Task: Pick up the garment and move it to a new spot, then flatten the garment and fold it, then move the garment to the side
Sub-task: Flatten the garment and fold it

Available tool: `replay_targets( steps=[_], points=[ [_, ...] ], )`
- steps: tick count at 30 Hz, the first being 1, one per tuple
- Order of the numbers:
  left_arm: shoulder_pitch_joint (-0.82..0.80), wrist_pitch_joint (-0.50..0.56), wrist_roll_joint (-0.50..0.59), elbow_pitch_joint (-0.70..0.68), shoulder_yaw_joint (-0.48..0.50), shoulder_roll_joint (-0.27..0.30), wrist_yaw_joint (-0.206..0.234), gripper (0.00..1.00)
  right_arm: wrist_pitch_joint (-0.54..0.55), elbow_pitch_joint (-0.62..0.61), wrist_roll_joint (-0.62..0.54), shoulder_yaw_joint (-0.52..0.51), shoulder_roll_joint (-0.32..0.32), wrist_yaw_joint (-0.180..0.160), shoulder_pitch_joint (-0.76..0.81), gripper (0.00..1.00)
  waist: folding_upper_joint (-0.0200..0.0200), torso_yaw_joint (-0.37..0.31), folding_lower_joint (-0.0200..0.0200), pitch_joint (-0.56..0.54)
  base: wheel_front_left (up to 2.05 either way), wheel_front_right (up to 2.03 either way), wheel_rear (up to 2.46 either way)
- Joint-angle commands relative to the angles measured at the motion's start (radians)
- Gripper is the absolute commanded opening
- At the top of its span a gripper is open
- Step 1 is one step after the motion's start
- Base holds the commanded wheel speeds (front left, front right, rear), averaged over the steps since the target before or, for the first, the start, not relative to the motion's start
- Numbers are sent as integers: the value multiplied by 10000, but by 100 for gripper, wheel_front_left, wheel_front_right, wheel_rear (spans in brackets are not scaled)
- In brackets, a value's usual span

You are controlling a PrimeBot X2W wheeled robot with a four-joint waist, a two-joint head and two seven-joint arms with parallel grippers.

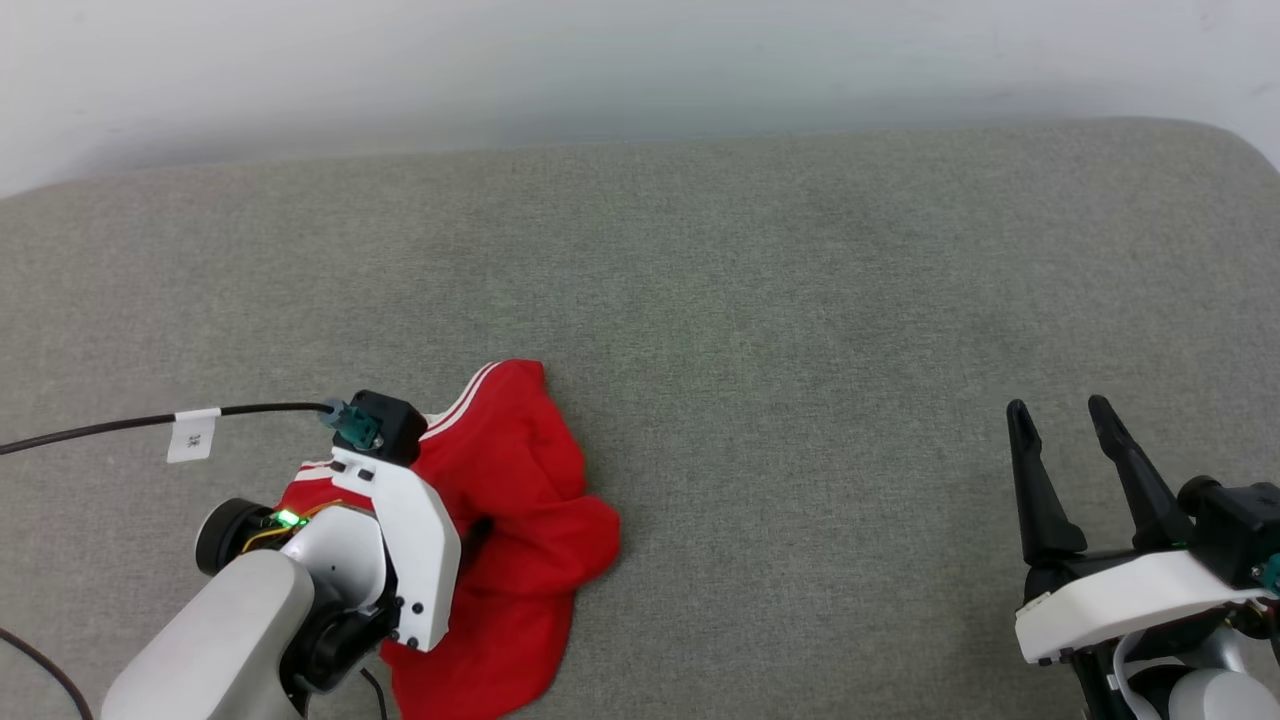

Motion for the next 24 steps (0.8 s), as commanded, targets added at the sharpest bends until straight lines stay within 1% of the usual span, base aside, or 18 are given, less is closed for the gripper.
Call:
replay_targets(
  steps=[1,2,5,9,12,15,19,22,24],
  points=[
    [-180,-67,31,98,-6,-56,-41,16,-87,42,52,0,12,-3,-144,100,0,-79,0,70,0,0,0],
    [-220,-125,68,146,-6,-69,-64,0,-126,86,47,-17,12,-3,-150,100,0,-94,0,82,0,0,0],
    [-429,-426,257,202,16,-104,-18,0,-191,196,40,-55,12,-3,-214,100,0,-113,0,64,0,0,0],
    [-851,-1432,1017,-103,24,-218,198,0,-231,286,12,-131,12,-3,-257,100,0,-88,0,-55,0,0,0],
    [-1213,-2312,1756,-639,-88,-510,476,0,-189,296,-30,-191,12,-3,-264,100,0,-35,0,-146,0,0,0],
    [-1353,-2867,2342,-1157,-613,-1071,503,0,-152,233,-52,-262,13,-3,-238,100,0,30,0,-201,0,0,0],
    [-1105,-3253,2562,-1249,-1626,-2121,166,0,-95,147,-96,-306,13,-3,-239,100,0,68,0,-203,0,0,0],
    [-848,-3315,2564,-757,-2422,-2799,-196,0,-55,92,-117,-287,13,-3,-259,100,0,54,0,-196,0,0,0],
    [-684,-3315,2573,-334,-2966,-3187,-535,0,-38,77,-131,-288,13,-3,-260,100,0,50,0,-187,0,0,0]
  ],
)
